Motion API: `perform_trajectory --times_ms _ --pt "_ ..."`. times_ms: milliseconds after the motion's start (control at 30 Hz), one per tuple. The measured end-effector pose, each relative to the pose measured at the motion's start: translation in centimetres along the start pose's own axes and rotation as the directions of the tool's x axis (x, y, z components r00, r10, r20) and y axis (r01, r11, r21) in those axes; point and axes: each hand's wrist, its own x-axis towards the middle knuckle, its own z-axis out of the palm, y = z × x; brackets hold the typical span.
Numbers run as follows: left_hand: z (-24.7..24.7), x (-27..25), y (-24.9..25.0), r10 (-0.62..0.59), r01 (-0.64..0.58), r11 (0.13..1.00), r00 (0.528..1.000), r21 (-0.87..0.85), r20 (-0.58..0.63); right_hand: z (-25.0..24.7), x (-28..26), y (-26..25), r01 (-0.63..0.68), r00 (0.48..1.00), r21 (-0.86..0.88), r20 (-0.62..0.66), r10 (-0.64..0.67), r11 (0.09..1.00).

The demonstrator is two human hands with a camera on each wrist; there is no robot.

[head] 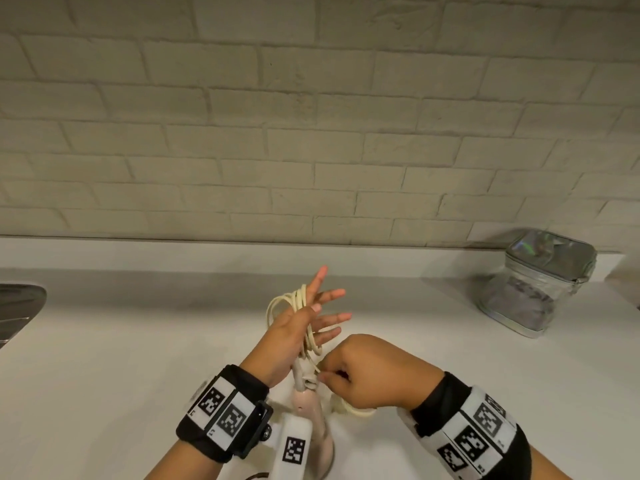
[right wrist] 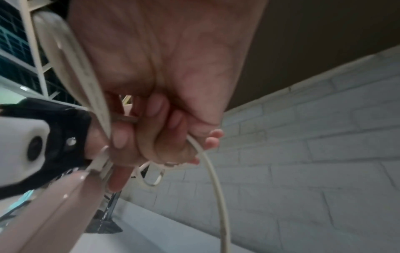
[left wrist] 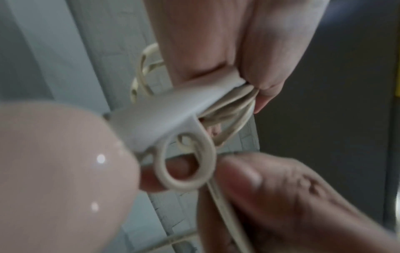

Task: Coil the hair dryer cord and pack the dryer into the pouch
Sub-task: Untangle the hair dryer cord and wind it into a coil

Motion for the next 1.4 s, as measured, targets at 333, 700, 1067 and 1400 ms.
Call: perform_trajectory --times_ms 333,700,1067,1400 --pt "-0.3 -1.0 0.4 -0.079 0.066 0.928 0.997 0.367 0.020 -6.0 -1.7 1.6 0.102 0.952 0.693 -0.277 0.132 0.714" --pt "0.6 -2.0 0.9 -0.103 0.035 0.953 0.971 0.302 0.215 -5.8 -0.3 3.5 0.115 0.822 0.406 -0.552 0.143 0.906" --pt "-0.4 -2.5 0.1 -0.029 0.045 0.989 0.993 -0.139 0.113 3.7 0.7 10.3 -0.207 0.883 0.691 -0.173 0.437 0.692" --pt "-0.5 -1.6 -0.1 0.002 0.032 0.969 0.990 -0.244 0.139 4.9 2.3 3.8 -0.258 0.962 -0.058 0.081 0.262 0.964"
